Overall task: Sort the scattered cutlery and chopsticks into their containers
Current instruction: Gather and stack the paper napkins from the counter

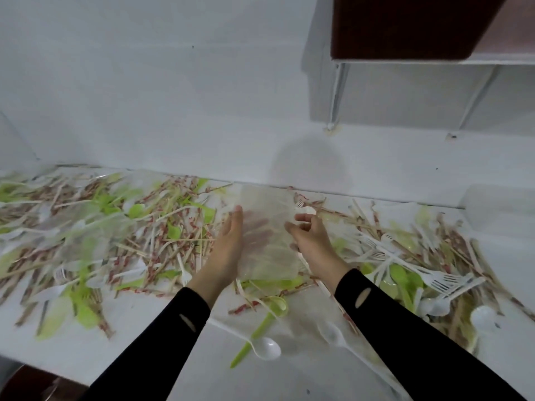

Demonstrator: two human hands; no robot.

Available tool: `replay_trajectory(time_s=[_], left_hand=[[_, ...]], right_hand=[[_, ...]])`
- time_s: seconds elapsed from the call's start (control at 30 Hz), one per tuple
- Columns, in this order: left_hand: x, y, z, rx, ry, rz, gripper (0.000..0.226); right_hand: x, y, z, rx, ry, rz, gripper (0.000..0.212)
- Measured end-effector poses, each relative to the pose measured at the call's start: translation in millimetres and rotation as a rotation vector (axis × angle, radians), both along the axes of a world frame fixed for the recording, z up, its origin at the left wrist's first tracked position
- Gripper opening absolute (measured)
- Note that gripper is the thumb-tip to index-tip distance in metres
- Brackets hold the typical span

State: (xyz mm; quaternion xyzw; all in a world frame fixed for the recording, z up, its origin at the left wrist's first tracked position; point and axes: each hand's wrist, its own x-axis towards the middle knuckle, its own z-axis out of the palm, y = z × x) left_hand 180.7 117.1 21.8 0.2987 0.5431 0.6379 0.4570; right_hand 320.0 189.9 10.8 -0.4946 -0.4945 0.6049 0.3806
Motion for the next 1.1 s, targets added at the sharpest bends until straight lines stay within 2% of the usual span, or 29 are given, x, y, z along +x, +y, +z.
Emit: replay_trajectory(time_s=[0.1,0.2,0.27,0.33,0.4,0.47,0.53,0.63,0.77,0.9,0.97,1.03,1.1], left_hand=[[1,2,-7,-0.005,0.064,0.035,0.038],[0,8,-16,-0.06,0.15,0.054,0.026],[-1,15,-21,-0.086,0.163,0.048,0.029],[-2,21,-23,-0.076,0.093,0.066,0.032],[-4,27,-23,-0.08,0.02,0.092,0.038],[-9,31,-25,-0.09,0.021,0.11,0.035],[-15,34,-28,-0.094,0.029,0.139,0.031],[-18,37,-30,-0.106,0.031,0.156,0.037],[-18,40,-31,-0.105,-0.003,0.17,0.035],[-18,36,-30,-0.109,-0.055,0.19,0.045],[-20,34,-31,-0.125,-0.099,0.214,0.047],[-22,30,-31,-0.138,-0.138,0.23,0.047],[-24,22,-31,-0.155,-0.144,0.237,0.045]], right_hand=[[9,5,-6,0.035,0.009,0.073,0.02],[23,22,-11,0.138,-0.064,0.09,0.008],[40,40,-16,0.262,-0.212,0.007,0.012],[62,64,-29,0.292,-0.385,-0.074,0.016],[83,88,-49,0.189,-0.611,-0.04,0.026],[96,103,-65,0.066,-0.878,0.061,0.047],[99,109,-75,0.064,-1.009,0.068,0.062],[98,110,-77,0.106,-1.022,0.033,0.07],[100,115,-74,-0.016,-0.834,0.049,0.073],[106,120,-70,-0.077,-0.701,-0.028,0.068],[107,120,-68,-0.099,-0.693,-0.04,0.063],[107,120,-67,-0.103,-0.692,-0.049,0.045],[101,115,-65,-0.11,-0.668,-0.037,0.007]])
